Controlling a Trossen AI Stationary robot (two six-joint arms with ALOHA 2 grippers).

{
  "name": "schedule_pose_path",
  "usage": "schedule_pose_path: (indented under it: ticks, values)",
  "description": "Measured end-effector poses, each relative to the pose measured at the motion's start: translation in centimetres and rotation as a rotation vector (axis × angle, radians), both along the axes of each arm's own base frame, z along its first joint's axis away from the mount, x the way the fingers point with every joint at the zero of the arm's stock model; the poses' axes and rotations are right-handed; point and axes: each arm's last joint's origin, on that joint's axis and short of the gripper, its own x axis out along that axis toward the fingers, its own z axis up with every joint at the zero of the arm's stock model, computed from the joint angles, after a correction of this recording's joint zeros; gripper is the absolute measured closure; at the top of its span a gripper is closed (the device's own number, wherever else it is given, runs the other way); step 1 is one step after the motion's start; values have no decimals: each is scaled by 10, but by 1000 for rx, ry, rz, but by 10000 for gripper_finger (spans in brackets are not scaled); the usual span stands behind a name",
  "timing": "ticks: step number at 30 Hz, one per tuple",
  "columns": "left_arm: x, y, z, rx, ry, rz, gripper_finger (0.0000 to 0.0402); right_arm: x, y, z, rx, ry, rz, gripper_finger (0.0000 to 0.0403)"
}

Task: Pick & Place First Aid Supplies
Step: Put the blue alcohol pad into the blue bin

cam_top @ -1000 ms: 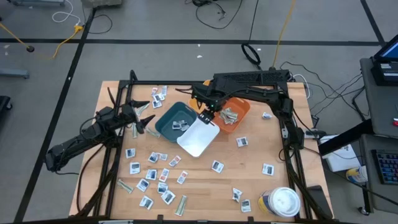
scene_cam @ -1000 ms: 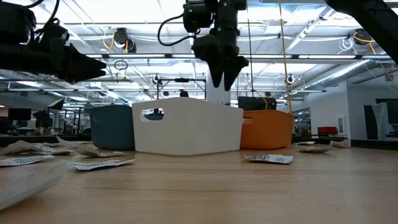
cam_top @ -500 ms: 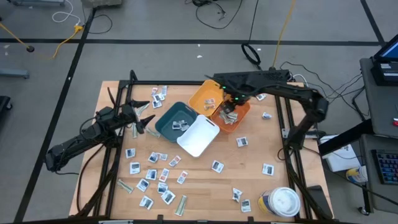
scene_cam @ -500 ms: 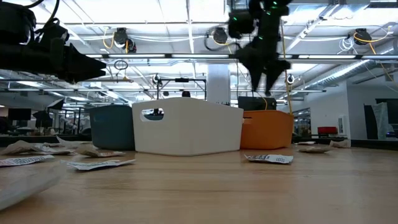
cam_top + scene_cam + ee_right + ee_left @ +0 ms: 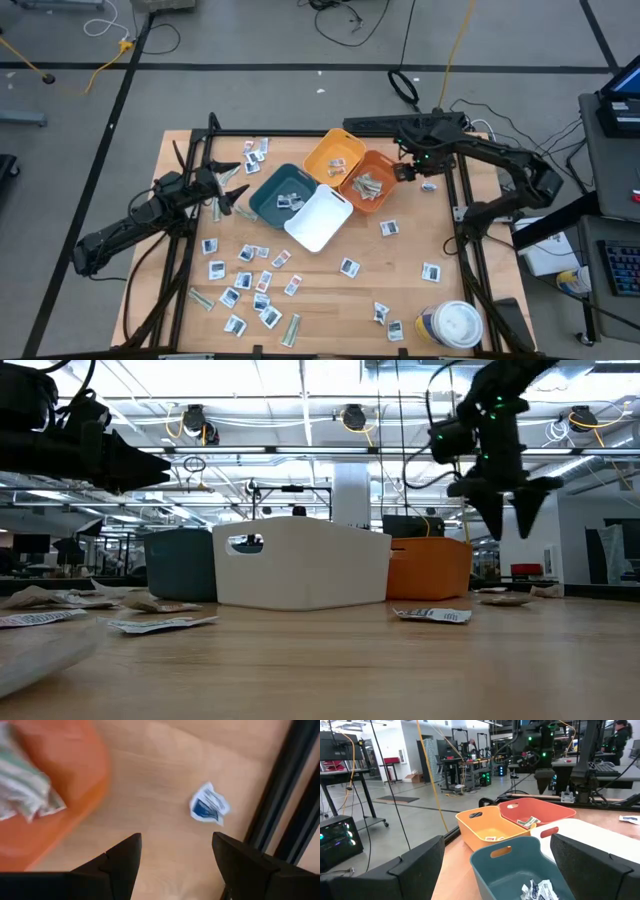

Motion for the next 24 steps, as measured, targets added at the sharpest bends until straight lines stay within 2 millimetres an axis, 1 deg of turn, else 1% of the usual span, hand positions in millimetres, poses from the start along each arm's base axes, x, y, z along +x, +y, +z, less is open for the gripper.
schedule_pose_path:
  ticks: [6, 11, 17, 21, 24]
  values:
    - [0, 0, 0, 0, 0, 0, 34, -24, -3, -14, 7, 10, -111, 165]
    - [0, 0, 0, 0, 0, 0, 34, -39, -2, -36, 13, 13, -194, 165]
    - [0, 0, 0, 0, 0, 0, 34, -48, 0, -64, -4, -7, -261, 165]
    - [0, 0, 0, 0, 0, 0, 34, -53, -2, -78, -37, -43, -281, 165]
    - [0, 0, 0, 0, 0, 0, 34, -56, -1, -85, -42, -40, -294, 165]
